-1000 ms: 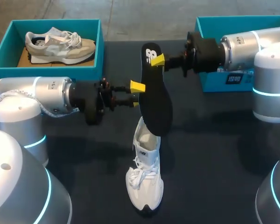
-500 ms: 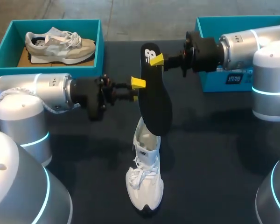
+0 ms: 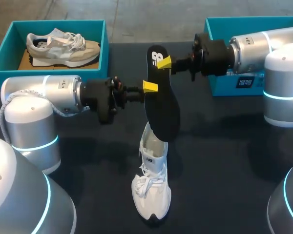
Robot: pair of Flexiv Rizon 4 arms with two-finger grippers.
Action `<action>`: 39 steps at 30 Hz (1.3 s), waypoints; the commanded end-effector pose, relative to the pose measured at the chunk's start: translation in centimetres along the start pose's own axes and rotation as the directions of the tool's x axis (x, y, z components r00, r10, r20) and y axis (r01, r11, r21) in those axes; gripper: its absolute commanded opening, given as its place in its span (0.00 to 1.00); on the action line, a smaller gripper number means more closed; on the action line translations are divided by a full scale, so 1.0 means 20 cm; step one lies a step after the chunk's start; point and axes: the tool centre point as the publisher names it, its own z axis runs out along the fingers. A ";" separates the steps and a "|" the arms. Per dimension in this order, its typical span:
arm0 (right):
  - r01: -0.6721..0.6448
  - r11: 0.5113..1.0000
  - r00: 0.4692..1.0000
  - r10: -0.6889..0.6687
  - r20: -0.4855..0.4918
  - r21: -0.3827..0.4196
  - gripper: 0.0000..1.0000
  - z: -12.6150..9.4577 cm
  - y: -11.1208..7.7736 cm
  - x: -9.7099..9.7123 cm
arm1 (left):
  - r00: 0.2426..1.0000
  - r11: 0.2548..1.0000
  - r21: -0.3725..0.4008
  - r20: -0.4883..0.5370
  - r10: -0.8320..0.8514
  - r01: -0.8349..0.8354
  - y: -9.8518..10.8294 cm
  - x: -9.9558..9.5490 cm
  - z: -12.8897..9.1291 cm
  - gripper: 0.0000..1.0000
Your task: Take the shoe out of the shoebox, open the shoe tongue, remove and reinsert the insole, then place the shoe into the shoebox
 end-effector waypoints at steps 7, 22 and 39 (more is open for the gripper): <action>-0.009 1.000 1.000 0.009 0.003 -0.001 0.00 0.01 0.00 0.00 | 1.000 1.000 0.009 -0.002 0.007 -0.007 0.01 0.01 0.05 0.27; 0.005 0.999 1.000 -0.005 -0.015 -0.037 1.00 0.00 -0.03 0.01 | 1.000 1.000 0.002 -0.001 0.020 -0.020 0.00 0.00 0.04 0.00; 0.060 0.993 0.997 -0.063 -0.031 -0.103 1.00 -0.12 -0.18 0.00 | 0.961 0.962 -0.020 -0.040 -0.273 0.272 -0.02 0.00 -0.19 0.00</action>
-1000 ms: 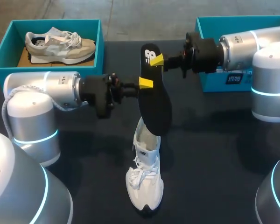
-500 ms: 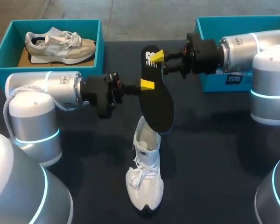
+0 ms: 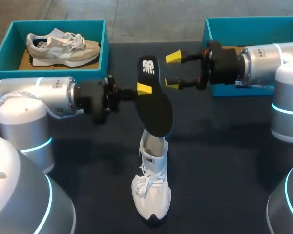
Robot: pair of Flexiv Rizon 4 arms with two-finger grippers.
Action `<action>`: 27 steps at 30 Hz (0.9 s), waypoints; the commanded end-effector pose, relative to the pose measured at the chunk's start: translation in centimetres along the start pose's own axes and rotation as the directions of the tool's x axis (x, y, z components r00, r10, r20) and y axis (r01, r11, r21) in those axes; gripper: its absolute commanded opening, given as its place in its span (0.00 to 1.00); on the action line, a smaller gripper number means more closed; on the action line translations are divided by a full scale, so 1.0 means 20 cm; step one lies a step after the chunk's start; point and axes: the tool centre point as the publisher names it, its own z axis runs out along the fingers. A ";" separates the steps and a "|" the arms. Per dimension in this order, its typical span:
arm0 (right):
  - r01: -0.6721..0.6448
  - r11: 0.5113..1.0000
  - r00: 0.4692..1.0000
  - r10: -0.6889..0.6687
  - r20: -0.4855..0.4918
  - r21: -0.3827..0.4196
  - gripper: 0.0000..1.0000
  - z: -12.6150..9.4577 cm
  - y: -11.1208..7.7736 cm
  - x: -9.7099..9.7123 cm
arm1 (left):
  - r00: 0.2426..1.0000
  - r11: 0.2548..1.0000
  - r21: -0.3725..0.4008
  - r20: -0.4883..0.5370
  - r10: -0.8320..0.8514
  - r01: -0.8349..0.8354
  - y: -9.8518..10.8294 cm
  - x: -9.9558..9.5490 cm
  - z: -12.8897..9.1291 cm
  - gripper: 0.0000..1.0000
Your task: Take the shoe out of the shoebox, open the shoe tongue, remove and reinsert the insole, then place the shoe into the shoebox
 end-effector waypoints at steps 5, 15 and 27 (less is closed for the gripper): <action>0.081 0.997 0.996 -0.081 -0.037 -0.007 1.00 -0.04 -0.11 0.01 | 0.938 0.938 0.039 -0.046 -0.342 0.344 -0.02 -0.09 -0.14 0.00; 0.140 0.990 0.990 -0.139 -0.032 0.009 1.00 -0.02 -0.15 0.00 | 0.597 0.595 0.045 -0.074 -0.799 0.802 -0.02 -0.12 -0.18 0.00; 0.140 0.990 0.990 -0.139 -0.032 0.009 1.00 -0.02 -0.15 0.00 | 0.411 0.409 0.055 -0.032 -0.911 0.911 -0.03 -0.10 -0.20 0.00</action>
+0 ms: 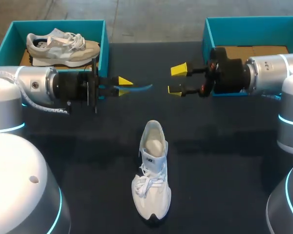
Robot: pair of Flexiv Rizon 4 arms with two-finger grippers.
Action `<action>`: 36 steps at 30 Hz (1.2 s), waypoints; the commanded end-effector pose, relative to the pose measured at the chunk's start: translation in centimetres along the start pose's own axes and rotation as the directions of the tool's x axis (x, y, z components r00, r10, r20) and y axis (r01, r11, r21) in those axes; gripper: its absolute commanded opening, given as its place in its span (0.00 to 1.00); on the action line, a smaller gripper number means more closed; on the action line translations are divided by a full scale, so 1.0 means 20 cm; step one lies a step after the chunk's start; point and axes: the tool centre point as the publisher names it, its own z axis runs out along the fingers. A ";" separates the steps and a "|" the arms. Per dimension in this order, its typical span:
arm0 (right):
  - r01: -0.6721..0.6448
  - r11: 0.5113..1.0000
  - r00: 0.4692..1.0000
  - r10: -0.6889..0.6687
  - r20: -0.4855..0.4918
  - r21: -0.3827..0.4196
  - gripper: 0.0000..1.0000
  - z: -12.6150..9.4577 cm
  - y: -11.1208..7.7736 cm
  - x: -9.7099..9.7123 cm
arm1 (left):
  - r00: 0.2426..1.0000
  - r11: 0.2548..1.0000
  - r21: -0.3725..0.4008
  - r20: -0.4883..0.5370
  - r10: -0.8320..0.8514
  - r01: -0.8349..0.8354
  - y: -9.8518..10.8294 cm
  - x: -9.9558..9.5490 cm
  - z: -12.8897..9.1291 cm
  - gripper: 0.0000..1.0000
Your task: Take the shoe out of the shoebox, open the shoe tongue, remove and reinsert the insole, then place the shoe into the shoebox
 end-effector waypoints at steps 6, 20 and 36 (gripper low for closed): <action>0.000 1.000 1.000 0.000 0.001 -0.001 1.00 0.01 0.00 0.00 | 0.965 0.965 0.012 0.022 -0.260 0.260 0.00 0.00 0.00 0.00; 0.000 1.000 1.000 0.000 0.001 -0.001 1.00 0.01 0.00 0.00 | 0.645 0.653 0.075 0.101 -0.757 0.754 -0.01 -0.03 0.00 0.00; 0.000 1.000 1.000 0.000 0.001 -0.001 1.00 0.01 0.00 0.00 | -0.609 -0.602 0.146 -0.001 -0.793 0.785 -0.16 -0.02 -0.08 0.00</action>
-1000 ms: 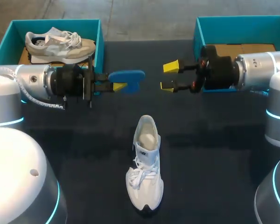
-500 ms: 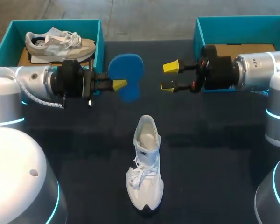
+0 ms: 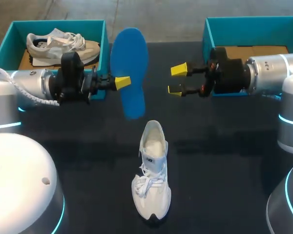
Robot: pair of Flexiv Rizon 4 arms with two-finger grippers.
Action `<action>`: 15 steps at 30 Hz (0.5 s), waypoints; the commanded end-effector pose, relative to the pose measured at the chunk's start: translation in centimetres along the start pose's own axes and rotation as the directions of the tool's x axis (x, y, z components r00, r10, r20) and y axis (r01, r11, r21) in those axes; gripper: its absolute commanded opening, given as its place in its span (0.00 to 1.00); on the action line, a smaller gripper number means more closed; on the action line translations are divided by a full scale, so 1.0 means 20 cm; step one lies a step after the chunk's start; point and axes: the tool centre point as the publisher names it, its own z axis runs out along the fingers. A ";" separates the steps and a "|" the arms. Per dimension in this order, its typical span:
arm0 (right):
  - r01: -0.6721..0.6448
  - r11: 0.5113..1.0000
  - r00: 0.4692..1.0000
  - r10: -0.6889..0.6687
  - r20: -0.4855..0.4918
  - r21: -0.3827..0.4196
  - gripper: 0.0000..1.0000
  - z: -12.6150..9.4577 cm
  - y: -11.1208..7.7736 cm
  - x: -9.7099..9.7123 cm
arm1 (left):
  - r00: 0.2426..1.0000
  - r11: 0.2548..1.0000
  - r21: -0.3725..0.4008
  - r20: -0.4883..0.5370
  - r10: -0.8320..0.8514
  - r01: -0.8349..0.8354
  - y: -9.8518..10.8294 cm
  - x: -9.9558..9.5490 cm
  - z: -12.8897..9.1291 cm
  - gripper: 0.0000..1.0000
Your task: Take the shoe out of the shoebox, open the shoe tongue, remove and reinsert the insole, then place the shoe into the shoebox
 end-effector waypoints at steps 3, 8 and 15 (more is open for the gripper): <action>0.000 1.000 1.000 0.000 0.001 -0.001 1.00 0.01 0.00 0.00 | 0.114 0.115 0.043 0.032 -0.993 0.992 -0.03 0.08 -0.08 0.00; 0.000 1.000 1.000 0.000 0.001 -0.001 1.00 0.01 0.00 0.00 | -0.080 -0.080 0.043 -0.001 -0.997 0.996 -0.01 0.07 -0.11 0.00; 0.000 1.000 1.000 0.000 0.001 -0.001 1.00 0.01 0.00 0.00 | -0.154 -0.156 0.052 -0.043 -0.987 0.986 0.05 0.03 -0.11 0.00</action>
